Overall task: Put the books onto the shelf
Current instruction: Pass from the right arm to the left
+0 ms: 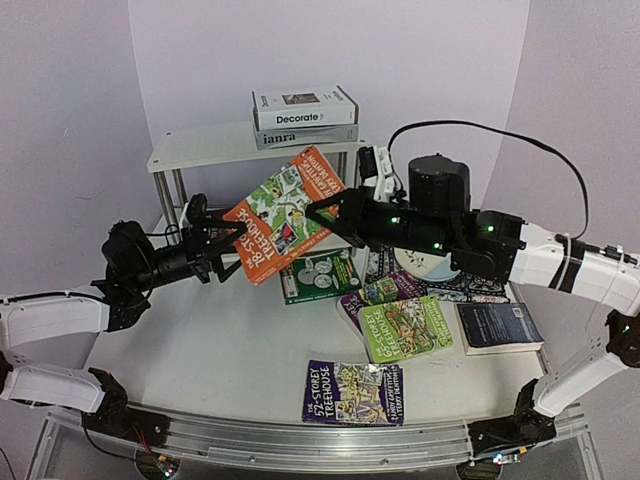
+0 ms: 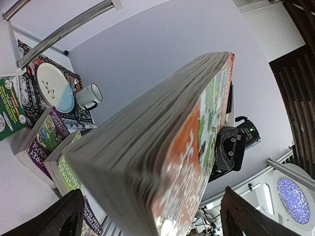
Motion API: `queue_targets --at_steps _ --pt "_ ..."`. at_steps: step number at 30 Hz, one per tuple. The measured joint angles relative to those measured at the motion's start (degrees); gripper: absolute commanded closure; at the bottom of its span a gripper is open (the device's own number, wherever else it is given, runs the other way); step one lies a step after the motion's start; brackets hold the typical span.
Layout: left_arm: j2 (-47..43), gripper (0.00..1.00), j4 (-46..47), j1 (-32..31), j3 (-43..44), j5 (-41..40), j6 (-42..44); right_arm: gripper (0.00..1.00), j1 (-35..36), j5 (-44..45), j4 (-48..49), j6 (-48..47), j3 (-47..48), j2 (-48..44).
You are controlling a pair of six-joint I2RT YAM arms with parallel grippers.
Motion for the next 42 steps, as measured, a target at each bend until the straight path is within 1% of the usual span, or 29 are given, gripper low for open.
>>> queue_targets --at_steps 1,3,4,6,7,8,10,12,15,20,23,26,30,32,35,42 --pt "0.0 0.18 0.4 -0.1 0.1 0.0 -0.4 0.96 0.0 -0.7 0.3 0.5 0.0 0.4" --pt "0.2 0.35 1.3 -0.2 0.2 0.0 -1.1 0.92 0.0 -1.6 0.6 1.4 0.0 1.1" --pt "0.2 0.46 1.6 -0.2 0.2 0.0 -1.2 0.82 0.0 -1.8 0.7 1.7 0.0 1.4" --pt "0.3 0.70 1.9 -0.2 0.2 -0.1 -2.0 0.51 0.0 -1.8 1.3 2.3 0.0 1.5" --pt "0.3 0.77 1.9 -0.2 0.2 -0.2 -2.3 0.35 0.0 -1.8 1.7 2.4 0.0 1.5" --pt "0.3 0.85 2.0 -0.2 0.2 -0.2 -2.6 0.25 0.0 -1.7 2.3 2.7 -0.1 1.5" --pt "0.1 0.94 2.0 -0.3 0.2 -0.3 -2.5 0.12 0.0 -1.1 4.2 2.5 -1.0 1.2" --pt "-0.3 0.99 1.9 -0.4 0.0 -0.5 -2.6 0.04 0.0 0.1 4.7 1.8 -2.8 0.3" --pt "-0.7 1.00 1.6 -0.4 -1.0 -1.3 -3.2 0.02 0.0 3.6 3.5 -0.3 -6.1 -2.0" --pt "-0.7 1.00 0.8 -0.4 -3.3 -3.1 -4.0 0.02 0.0 10.9 -3.1 -6.1 -10.4 -7.9" --pt "-0.7 0.98 0.2 -0.3 -4.6 -4.2 -4.2 0.02 0.0 14.4 -8.4 -12.2 -11.8 -11.6" --pt "-0.7 0.96 -0.8 -0.3 -5.6 -5.5 -4.9 0.02 0.0 16.3 -13.1 -18.9 -11.8 -13.3" --pt "0.0 0.95 -3.4 -0.3 -6.0 -7.5 -6.3 0.02 0.0 18.0 -20.0 -28.4 -11.8 -13.3" --pt "0.8 0.97 -4.7 -0.3 -6.0 -8.1 -7.1 0.02 0.0 18.5 -22.4 -33.1 -11.8 -13.0" --pt "3.0 1.00 -6.9 -0.2 -5.9 -8.2 -8.5 0.02 0.0 18.6 -24.5 -39.5 -11.6 -11.6" --pt "7.5 1.00 -11.4 -0.1 -5.9 -6.9 -10.3 0.02 0.8 18.7 -26.1 -49.3 -6.9 -5.5"
